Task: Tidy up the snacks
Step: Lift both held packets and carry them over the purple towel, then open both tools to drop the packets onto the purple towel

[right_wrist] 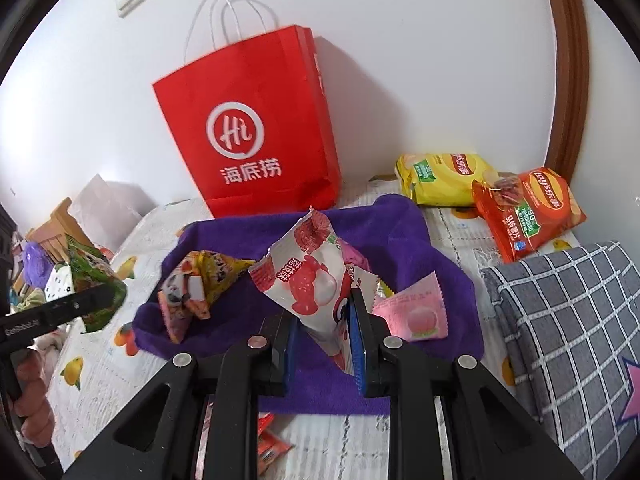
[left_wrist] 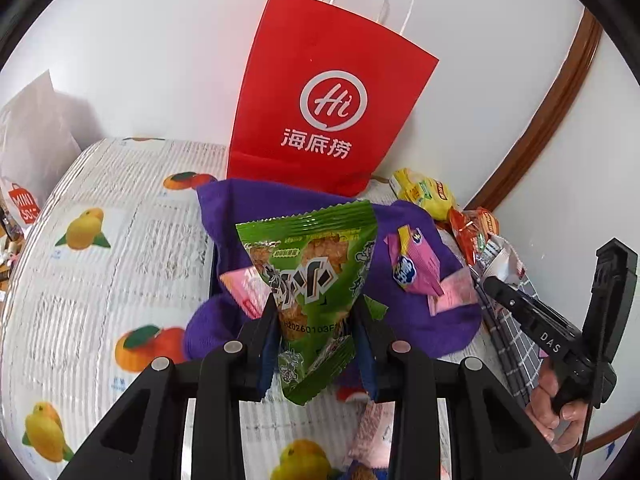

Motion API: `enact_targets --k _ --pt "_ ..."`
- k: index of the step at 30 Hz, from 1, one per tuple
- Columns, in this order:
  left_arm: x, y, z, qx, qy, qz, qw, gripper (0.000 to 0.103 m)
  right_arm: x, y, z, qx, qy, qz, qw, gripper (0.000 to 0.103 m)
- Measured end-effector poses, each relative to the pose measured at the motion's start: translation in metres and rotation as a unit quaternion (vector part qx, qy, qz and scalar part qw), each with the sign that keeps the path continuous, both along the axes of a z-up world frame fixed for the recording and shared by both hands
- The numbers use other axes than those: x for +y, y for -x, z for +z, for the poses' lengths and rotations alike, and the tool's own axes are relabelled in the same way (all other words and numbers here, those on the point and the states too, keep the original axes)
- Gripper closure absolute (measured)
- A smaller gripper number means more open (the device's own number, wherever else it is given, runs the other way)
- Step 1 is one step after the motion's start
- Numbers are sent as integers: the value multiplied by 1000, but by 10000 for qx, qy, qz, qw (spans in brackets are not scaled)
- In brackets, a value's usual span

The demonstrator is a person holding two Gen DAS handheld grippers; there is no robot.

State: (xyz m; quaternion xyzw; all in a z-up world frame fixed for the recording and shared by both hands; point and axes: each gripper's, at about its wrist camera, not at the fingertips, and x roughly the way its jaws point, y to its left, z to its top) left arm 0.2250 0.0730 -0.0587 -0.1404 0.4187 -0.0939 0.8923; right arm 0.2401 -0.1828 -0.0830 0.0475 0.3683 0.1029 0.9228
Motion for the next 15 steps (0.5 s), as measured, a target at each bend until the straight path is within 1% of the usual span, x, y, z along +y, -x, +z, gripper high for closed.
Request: enact_targets --k 5,8,11,15 --pt "-1 -13 -3 29 74 22 10000 71 -4 -24 -19 355 102 -129 9992 81" --pt "-3 -18 -6 21 88 -4 10000 71 -3 -35 -34 552 90 -85 9984 81" --pt "-9 -27 -12 74 66 -62 9999 71 4 -44 -45 655 170 -22 9977 81" --pt "-19 -40 -21 194 90 -182 9996 71 12 -55 -50 721 221 88 9971 81"
